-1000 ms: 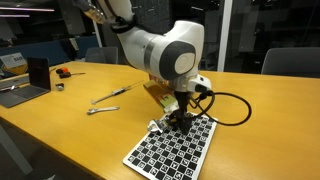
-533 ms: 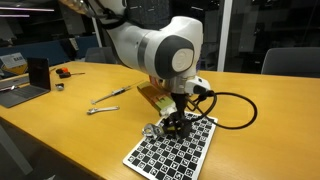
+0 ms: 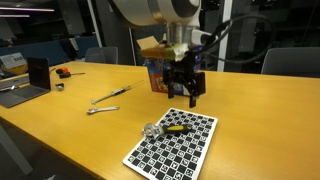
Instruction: Remove the tool from the blue box
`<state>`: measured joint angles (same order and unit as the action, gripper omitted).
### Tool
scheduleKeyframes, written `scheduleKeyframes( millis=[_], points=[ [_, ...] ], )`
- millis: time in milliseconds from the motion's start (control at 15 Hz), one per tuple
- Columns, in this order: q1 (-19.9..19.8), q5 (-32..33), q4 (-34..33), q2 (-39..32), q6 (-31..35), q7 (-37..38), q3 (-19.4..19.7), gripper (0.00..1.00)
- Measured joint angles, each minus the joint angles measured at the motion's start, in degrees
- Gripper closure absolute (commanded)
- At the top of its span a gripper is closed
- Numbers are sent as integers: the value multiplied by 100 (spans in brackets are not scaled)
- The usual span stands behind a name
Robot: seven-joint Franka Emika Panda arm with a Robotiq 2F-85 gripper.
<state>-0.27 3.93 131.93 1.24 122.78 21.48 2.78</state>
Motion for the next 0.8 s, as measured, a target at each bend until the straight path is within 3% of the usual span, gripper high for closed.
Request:
scheduleKeyframes(
  millis=[467, 600, 800],
  points=[
    [47, 311, -899, 1327, -2623, -100, -488, 0],
    [84, 326, -860, 1701, -2919, -148, -635, 0],
    [150, 323, -594, 2219, -2713, -326, -736, 0]
  ],
)
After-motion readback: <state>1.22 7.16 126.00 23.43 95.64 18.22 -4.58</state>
